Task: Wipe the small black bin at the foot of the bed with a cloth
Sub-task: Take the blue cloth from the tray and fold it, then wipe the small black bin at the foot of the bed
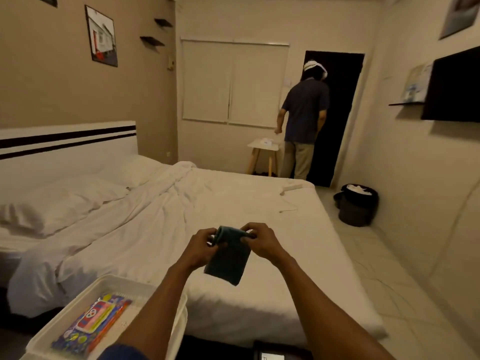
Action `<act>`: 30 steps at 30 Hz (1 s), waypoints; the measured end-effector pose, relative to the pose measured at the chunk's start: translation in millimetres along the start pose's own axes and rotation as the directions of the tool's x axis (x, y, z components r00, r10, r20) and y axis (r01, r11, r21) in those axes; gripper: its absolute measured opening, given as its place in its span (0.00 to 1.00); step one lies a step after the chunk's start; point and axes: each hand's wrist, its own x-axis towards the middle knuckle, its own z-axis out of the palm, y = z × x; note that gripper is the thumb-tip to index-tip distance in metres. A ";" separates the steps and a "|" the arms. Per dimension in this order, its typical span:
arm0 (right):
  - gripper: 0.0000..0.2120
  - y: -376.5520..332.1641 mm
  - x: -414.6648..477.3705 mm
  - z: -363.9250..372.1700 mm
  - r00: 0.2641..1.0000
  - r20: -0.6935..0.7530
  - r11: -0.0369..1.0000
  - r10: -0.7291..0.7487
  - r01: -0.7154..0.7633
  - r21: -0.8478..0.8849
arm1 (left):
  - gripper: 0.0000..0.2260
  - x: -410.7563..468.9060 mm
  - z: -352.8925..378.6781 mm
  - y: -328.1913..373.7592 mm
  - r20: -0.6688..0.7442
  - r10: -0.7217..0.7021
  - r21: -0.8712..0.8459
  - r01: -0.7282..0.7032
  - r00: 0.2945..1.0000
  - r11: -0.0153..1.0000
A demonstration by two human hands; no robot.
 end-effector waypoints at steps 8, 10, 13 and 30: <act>0.09 57.7 -79.2 -88.5 0.974 -0.198 0.987 0.113 -0.087 0.136 | 0.07 -19.5 90.2 89.0 0.108 0.131 -0.152 -0.114 0.985 0.982; 0.11 72.5 -99.5 -93.2 0.949 -0.261 0.957 0.178 -0.105 0.270 | 0.09 -31.1 108.8 103.7 0.118 0.126 -0.226 -0.097 0.985 0.969; 0.16 97.3 -130.4 -86.7 0.897 -0.307 0.884 0.318 -0.164 0.437 | 0.12 -48.0 138.5 112.6 0.135 0.086 -0.299 -0.042 0.987 0.953; 0.14 218.4 -176.1 -5.6 0.778 -0.545 0.947 0.312 -0.298 0.117 | 0.09 -101.7 283.0 49.7 0.065 0.054 -0.174 -0.042 0.996 0.984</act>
